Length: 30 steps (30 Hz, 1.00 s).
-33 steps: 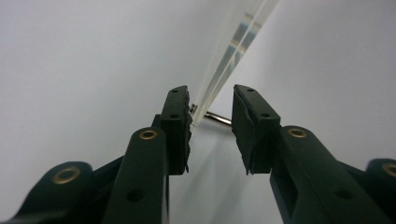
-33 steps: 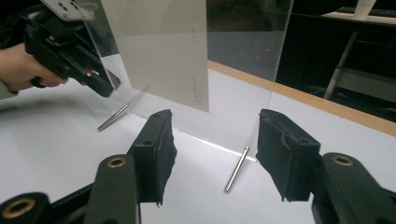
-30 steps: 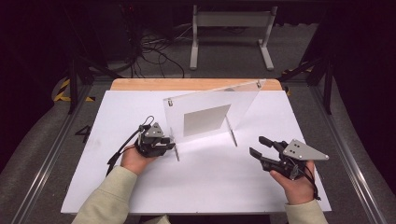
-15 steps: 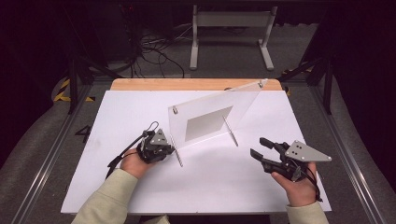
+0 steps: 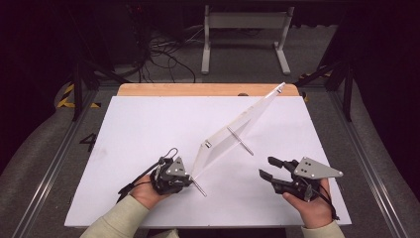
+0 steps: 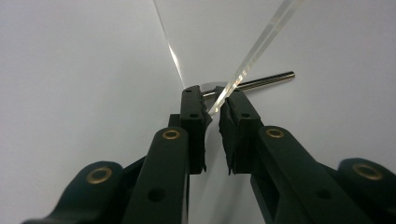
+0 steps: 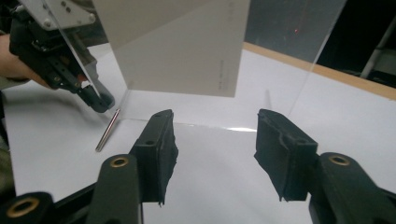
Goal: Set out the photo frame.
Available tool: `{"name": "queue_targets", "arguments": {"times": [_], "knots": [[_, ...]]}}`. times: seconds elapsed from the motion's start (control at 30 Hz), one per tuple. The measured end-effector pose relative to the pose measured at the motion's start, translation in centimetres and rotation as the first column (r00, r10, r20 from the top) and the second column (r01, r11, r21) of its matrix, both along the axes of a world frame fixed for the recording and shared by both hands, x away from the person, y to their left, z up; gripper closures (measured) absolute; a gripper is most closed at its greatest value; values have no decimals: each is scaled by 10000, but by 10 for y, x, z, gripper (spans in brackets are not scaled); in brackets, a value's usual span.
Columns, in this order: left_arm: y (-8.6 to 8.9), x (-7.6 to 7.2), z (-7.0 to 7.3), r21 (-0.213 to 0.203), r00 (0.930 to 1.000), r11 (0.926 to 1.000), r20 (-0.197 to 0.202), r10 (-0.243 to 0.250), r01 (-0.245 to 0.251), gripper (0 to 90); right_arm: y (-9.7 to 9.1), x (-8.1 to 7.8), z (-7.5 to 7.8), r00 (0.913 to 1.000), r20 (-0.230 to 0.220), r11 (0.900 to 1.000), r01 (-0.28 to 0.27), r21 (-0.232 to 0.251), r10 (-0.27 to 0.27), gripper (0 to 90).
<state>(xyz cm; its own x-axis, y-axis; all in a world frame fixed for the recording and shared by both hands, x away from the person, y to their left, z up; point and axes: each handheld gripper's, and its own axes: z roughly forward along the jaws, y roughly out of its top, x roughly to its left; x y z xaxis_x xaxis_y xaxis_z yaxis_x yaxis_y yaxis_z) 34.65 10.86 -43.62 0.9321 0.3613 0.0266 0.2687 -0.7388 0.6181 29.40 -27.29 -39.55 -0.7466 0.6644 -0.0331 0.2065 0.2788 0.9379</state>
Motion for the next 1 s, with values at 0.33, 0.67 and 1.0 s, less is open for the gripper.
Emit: {"name": "queue_targets", "arguments": {"times": [0.33, 0.67, 1.0], "knots": [[3, 3, -2, -156, 9980, 9999, -630, -85, 76, 746, 72, -4, -31, 9854, -1374, 9902, -1124, -827, 1004, 717], [37, -5, 3, -806, 9974, 9954, -547, 465, -508, 561, 153, 12, -55, 9697, -2099, 9681, -1655, -1879, 1250, 730], [56, -3, 0, -1135, 9901, 9854, -738, 1193, -1272, 558, 188, 22, -70, 9672, -2419, 9569, -1403, -2542, 775, 804]]}}
